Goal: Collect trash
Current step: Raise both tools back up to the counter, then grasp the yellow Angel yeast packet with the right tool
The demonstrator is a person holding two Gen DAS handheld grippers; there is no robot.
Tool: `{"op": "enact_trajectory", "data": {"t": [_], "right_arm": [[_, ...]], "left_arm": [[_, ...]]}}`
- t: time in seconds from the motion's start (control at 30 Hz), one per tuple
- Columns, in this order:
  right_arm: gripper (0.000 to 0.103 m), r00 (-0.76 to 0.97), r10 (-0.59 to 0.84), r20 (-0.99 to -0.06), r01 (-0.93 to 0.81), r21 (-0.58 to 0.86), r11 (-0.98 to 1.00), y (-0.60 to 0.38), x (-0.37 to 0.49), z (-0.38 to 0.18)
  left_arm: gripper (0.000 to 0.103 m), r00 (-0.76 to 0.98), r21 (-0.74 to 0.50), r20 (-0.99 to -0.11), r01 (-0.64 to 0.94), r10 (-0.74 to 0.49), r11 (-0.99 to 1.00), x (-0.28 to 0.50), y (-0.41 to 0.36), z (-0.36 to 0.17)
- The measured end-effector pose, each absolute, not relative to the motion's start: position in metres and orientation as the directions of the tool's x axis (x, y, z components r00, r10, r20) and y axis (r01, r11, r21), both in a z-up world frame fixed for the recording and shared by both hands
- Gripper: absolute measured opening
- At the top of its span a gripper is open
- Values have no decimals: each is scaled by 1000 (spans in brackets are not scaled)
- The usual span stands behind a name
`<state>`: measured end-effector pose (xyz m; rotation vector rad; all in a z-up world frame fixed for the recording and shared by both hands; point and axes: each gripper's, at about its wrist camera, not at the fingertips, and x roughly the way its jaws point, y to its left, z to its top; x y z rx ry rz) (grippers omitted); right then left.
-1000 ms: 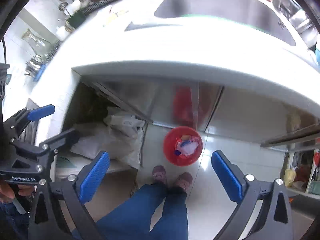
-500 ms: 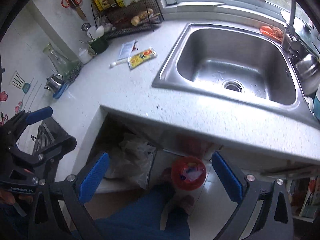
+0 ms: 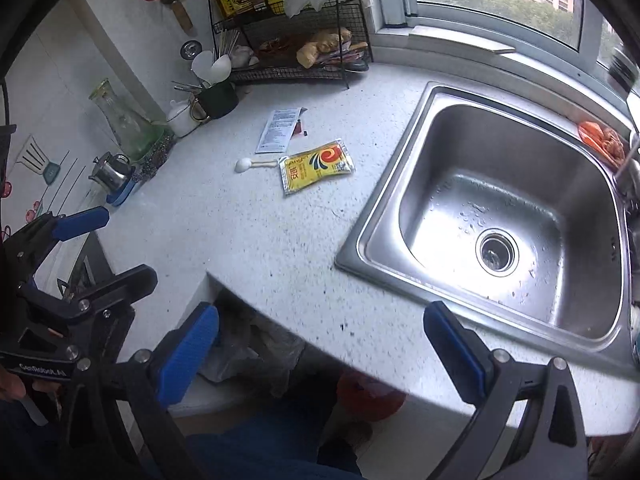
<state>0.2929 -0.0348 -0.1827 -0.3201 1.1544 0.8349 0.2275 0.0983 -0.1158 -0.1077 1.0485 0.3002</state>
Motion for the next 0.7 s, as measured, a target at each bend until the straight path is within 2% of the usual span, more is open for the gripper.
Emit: {"op": "enact_trajectory", "data": {"t": [0.2,0.47,0.7], "right_arm": [[102,98,380,-920,-662,225,715,14,334,-199],[102,16,337,-942,-469,290,834,64,379,-239],[102,-57,274,-960,-297,279,913,94,398,-272]], "left_arm": [[103,419,62,-890,-280,179,958,270,159,-128],[103,358,32,-925,-258,126,966,317,231,-158],[103,300,-29,-952,-278,58,960,343,268,-193]]}}
